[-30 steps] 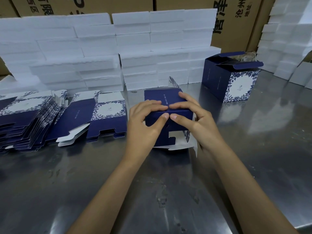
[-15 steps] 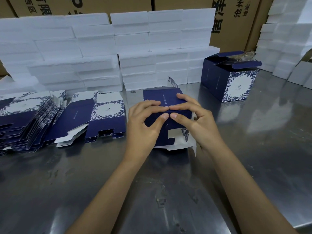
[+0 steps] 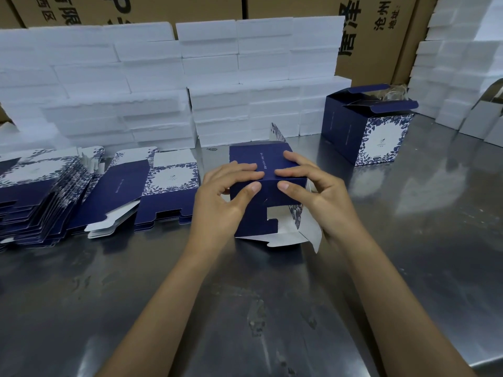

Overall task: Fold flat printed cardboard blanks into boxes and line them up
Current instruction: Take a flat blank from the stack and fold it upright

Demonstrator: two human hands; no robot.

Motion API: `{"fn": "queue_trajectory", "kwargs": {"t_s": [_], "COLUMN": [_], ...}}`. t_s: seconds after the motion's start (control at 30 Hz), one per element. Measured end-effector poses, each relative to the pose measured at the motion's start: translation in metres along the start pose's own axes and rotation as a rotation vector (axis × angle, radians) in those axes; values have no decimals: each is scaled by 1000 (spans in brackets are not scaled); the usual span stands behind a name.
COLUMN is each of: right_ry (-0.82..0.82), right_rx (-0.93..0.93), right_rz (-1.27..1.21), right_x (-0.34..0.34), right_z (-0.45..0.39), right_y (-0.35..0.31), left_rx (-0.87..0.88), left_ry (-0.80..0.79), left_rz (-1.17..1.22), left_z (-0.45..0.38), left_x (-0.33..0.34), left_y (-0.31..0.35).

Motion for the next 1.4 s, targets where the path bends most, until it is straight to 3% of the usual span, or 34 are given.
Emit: {"fn": "queue_trajectory", "kwargs": {"t_s": [0.1,0.4,0.47,0.63,0.8,0.97,1.13,1.4], "right_ry": [-63,-35,-23,5,1,-34,8,-41], "right_rx": [2,16,20,33,71,150,65,161], "right_rz": [-103,-143,-159,-187,-208,-189,-121,-285], "right_x": [0,-3,-3,-9,-8,-7,-9,-6], "right_z": [-1,-3,-3,-4,-5,-5,-2,2], "right_y": [4,10,11,11,12,21,15,22], "left_rx": [-43,-51,29,186,282,270,261,300], "left_ry": [5,-80,-106,-348,-307,-329,-354,-248], "left_rz": [81,123,-23,-502,-537,-572,-595,-539], "left_z": [-1,-2,5,22,25,23,22,16], "left_x": [-7,-3,2,34,37,36,33,23], "left_y": [-3,-3,4,4,9,6,4,7]}}
Point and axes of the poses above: each hand's wrist, its own z-axis away from the middle knuckle, its own x-axis out of the palm, y = z × x, the point moved 10 cm from there along -z, towards the middle knuckle, and after that the axes turned 14 degrees about z, right-handed, at the moved point
